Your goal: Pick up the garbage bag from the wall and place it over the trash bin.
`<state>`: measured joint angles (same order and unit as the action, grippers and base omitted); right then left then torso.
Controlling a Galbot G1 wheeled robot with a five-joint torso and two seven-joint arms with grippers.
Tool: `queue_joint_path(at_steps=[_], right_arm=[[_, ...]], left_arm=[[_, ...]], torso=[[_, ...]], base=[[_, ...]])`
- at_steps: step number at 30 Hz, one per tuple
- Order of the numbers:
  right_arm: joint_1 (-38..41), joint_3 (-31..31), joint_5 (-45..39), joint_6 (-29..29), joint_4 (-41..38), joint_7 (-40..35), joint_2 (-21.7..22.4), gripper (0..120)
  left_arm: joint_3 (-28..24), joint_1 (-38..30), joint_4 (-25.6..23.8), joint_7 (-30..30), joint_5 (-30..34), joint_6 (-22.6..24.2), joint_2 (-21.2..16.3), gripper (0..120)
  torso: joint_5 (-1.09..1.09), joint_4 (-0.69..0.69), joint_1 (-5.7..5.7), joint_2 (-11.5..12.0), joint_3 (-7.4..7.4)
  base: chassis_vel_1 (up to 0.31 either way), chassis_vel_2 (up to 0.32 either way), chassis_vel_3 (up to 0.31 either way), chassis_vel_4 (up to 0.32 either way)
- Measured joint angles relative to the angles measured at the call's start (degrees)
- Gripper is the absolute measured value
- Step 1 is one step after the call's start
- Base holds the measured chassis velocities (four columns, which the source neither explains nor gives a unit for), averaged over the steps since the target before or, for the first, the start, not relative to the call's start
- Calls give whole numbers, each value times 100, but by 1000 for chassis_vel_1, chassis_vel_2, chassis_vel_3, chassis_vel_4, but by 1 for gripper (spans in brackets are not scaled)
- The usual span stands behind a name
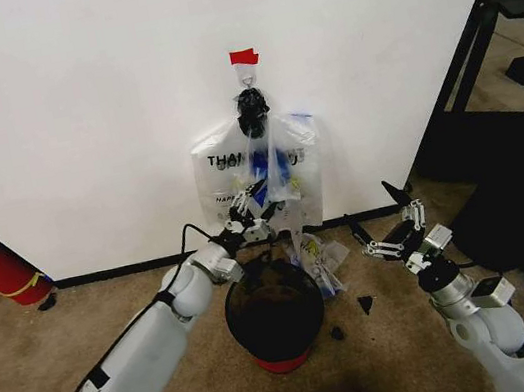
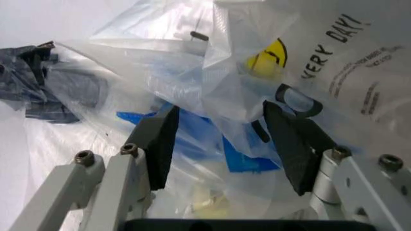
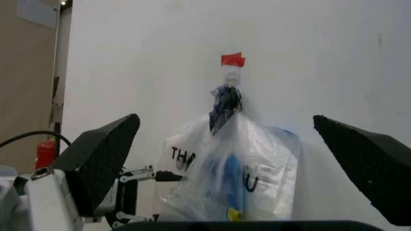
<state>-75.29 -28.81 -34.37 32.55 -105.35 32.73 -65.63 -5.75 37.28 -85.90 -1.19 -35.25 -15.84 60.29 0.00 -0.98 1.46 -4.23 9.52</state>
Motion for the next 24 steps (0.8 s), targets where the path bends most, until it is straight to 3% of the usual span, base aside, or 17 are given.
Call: queue_joint_path(at_steps=[3, 7, 12, 19, 24], right_arm=[[6, 8, 0, 0, 6, 5, -9, 100], [2, 10, 2, 14, 51, 20, -19, 100], [20, 11, 5, 23, 101, 24, -18, 100], [70, 41, 27, 8, 59, 16, -33, 100], [6, 14, 20, 11, 34, 16, -13, 100]], left_arm=[[17, 9, -24, 30, 17, 0, -6, 54], [45, 326, -526, 58, 303, 22, -138, 68], [-75, 561, -964, 92, 458, 18, -187, 71], [-69, 586, -852, 145, 456, -191, -14, 71], [244, 829, -918, 146, 449, -243, -316, 71]], torso=[[0, -1, 0, 0, 0], [0, 1, 0, 0, 0], [0, 0, 0, 0, -1], [0, -2, 0, 0, 0], [0, 0, 0, 0, -1]], base=[[0, 0, 0, 0], [0, 0, 0, 0], [0, 0, 0, 0], [0, 0, 0, 0], [0, 0, 0, 0]])
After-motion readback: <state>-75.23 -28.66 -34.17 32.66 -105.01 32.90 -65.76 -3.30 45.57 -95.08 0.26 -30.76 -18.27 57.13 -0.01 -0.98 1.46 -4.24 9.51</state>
